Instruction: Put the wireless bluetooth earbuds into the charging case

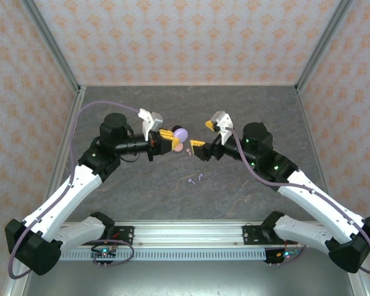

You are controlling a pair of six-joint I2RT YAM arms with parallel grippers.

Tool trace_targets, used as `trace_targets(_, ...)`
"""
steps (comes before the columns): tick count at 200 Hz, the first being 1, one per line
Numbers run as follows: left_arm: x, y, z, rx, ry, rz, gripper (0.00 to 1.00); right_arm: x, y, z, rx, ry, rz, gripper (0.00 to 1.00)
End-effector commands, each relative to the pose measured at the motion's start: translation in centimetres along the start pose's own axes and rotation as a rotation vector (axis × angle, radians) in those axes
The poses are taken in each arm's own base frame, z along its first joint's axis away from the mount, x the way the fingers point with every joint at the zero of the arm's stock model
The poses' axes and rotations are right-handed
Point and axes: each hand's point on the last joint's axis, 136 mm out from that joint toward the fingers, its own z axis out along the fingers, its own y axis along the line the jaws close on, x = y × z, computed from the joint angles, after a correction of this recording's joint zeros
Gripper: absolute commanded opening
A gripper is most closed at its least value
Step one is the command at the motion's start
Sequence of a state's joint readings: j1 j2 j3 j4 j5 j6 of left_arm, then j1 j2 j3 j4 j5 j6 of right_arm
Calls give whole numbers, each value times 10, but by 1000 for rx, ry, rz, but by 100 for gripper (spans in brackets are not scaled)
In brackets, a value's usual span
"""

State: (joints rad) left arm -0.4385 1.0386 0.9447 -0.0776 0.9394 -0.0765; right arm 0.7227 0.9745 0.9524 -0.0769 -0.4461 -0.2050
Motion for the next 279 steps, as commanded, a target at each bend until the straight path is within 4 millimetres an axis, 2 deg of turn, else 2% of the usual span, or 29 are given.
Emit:
trace_targets(1,-13,-7,-1,6,-54,98,7,-25,5,3,-47,-97,61,83)
trace_targets(55,-8,-12,3,20,-32,113,6,-31,-7,14,-25,-95,88,76)
trace_targets(93,-7,-15,3,30,-23,127,6,-35,-17,16,-6,-99,113,75)
trace_targets(159,-6,-14,3,26,-14,130,6,-36,-16,23,-32,-58,139,75)
trace_targets(182,-4,-13,2,20,-8,132,6,-36,-14,20,-38,-44,153,75)
trace_targets(214,0,-7,0,-30,-2,135,5,-42,-13,4,-11,-59,167,74)
trace_targets(239,6,-6,-5,-53,19,145,5,-30,-28,-8,104,-14,219,70)
trace_targets(279,10,-16,-19,-67,17,174,3,27,-51,-16,273,132,371,65)
